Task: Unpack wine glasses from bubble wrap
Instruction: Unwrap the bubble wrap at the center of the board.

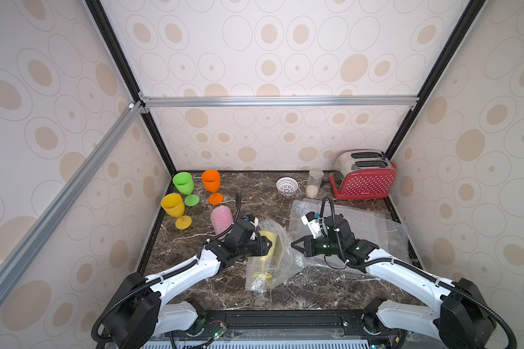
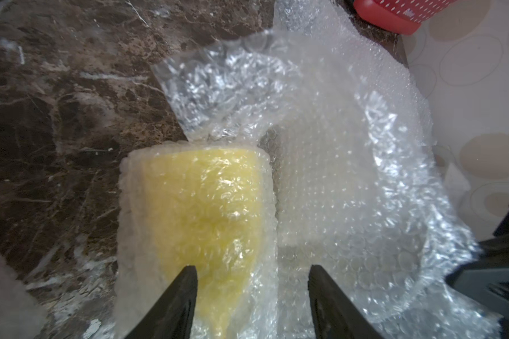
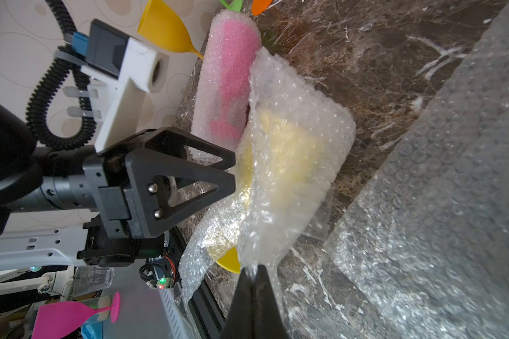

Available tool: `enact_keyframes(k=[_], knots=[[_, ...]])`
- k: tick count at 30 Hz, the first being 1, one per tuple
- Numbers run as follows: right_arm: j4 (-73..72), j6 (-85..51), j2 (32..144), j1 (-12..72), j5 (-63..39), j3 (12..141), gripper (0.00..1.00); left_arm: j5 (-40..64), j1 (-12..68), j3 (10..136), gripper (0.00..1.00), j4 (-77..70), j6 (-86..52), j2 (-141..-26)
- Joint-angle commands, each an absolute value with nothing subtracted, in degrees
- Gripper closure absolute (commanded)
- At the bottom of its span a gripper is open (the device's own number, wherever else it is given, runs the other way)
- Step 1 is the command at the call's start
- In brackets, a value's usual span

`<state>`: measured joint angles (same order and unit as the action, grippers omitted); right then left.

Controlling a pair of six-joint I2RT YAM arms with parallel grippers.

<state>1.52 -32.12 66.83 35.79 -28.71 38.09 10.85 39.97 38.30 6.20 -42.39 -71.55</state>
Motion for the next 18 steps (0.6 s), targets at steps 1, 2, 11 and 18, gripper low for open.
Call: enact_keyframes(k=[1,2,11,18], knots=[[0.7,-32.5,67.4,36.7,-28.9,39.7,1.0,8.3,40.7,40.8,0.39,6.6,-40.4,-72.9],[0.8,-32.5,67.3,36.9,-28.9,39.7,1.0,7.6,40.7,40.9,0.39,7.2,-40.3,-73.4],[2.8,-31.4,65.8,36.9,-26.8,39.0,1.0,5.1,40.7,40.0,0.6,8.9,-39.7,-74.4],[5.4,-30.5,63.4,36.9,-24.0,38.1,1.0,4.5,40.7,39.3,0.84,9.5,-39.6,-73.8]])
